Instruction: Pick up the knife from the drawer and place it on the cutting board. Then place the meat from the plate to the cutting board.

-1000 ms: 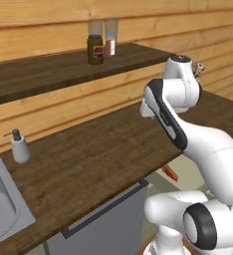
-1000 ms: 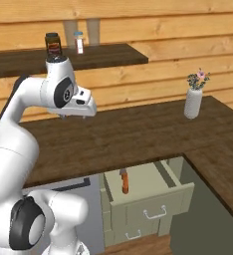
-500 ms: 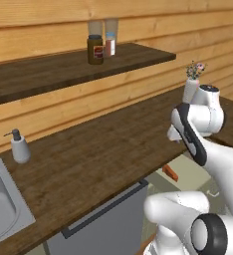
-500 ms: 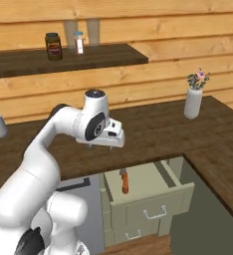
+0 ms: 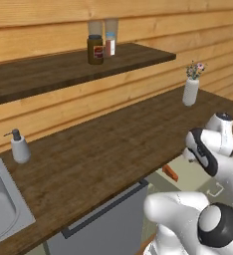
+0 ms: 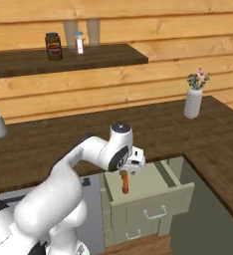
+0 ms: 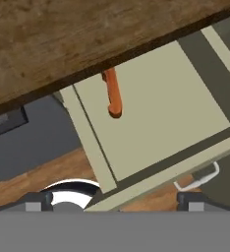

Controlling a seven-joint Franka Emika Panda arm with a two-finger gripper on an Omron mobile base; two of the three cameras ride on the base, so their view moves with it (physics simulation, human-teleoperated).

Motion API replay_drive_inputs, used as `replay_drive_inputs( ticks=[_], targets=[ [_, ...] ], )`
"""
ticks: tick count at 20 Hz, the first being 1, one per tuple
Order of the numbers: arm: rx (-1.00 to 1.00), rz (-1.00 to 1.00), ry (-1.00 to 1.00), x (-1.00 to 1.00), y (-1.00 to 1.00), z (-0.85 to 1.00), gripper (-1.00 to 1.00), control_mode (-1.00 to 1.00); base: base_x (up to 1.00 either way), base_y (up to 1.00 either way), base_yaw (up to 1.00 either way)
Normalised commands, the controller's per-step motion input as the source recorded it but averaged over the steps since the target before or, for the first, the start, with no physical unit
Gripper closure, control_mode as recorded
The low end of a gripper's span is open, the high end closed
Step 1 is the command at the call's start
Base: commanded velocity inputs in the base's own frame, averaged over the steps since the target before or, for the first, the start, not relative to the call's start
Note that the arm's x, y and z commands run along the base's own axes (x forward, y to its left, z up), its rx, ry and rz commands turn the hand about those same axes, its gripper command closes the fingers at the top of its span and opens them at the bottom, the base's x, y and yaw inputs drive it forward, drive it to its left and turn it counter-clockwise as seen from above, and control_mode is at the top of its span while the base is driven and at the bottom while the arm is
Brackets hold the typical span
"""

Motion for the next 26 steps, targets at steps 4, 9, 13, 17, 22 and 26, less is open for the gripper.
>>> replay_drive_inputs(
  ticks=[4,9,13,17,22,26],
  targets=[
    [0.0,0.0,0.23,0.5,-0.41,-0.97,-1.0,-1.0,0.0,0.0,0.0],
    [0.03,0.0,0.18,0.37,-0.31,-0.7,-1.0,-1.0,0.0,0.0,0.0],
    [0.07,0.0,0.06,0.2,-0.25,-0.56,-1.0,-1.0,0.0,0.0,0.0],
    [0.12,0.0,0.0,0.15,-0.09,-0.37,-1.0,-1.0,0.0,0.0,0.0],
    [0.03,0.0,0.03,0.16,0.0,-0.21,-1.0,-1.0,0.0,0.0,0.0],
    [0.0,0.0,0.09,0.27,0.0,-0.2,-1.0,-1.0,0.0,0.0,0.0]
  ],
)
